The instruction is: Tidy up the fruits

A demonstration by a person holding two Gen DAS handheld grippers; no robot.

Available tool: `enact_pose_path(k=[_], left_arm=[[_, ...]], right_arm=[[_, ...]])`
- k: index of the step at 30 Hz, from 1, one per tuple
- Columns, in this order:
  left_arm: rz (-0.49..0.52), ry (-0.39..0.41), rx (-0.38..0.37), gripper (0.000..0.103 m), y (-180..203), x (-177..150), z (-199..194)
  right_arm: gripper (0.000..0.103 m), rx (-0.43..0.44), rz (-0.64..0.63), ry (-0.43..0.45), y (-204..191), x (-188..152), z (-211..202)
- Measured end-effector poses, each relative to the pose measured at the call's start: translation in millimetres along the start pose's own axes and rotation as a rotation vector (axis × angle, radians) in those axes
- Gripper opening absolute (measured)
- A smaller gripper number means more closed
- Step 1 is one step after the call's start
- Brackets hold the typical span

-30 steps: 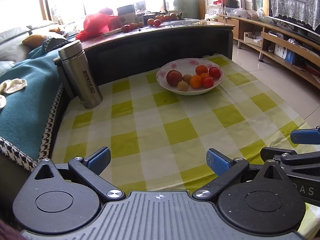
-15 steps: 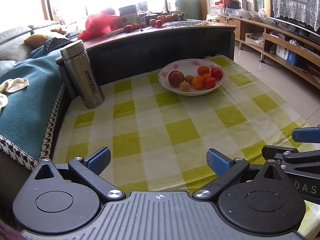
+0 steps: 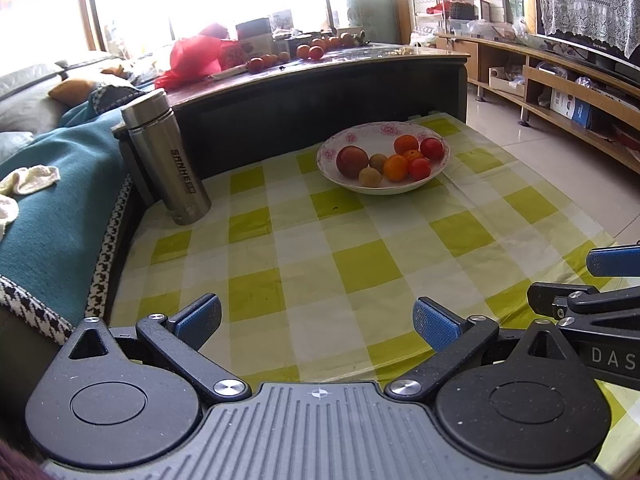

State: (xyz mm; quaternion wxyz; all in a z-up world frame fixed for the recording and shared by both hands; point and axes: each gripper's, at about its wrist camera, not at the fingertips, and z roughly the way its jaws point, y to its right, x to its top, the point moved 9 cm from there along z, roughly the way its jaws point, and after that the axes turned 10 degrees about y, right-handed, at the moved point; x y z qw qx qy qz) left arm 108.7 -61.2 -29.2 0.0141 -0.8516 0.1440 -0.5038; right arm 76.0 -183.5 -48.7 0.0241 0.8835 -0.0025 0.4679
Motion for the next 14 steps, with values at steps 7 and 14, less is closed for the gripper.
enact_pose_path(k=[7, 14], left_arm=[[0.018, 0.005, 0.007, 0.103, 0.9, 0.2, -0.5], [0.022, 0.006, 0.009, 0.103, 1.5, 0.3, -0.9]], right_arm=[[0.059, -0.002, 0.001, -0.002, 0.7, -0.7, 0.7], [0.059, -0.004, 0.005, -0.008, 2.2, -1.6, 2.9]])
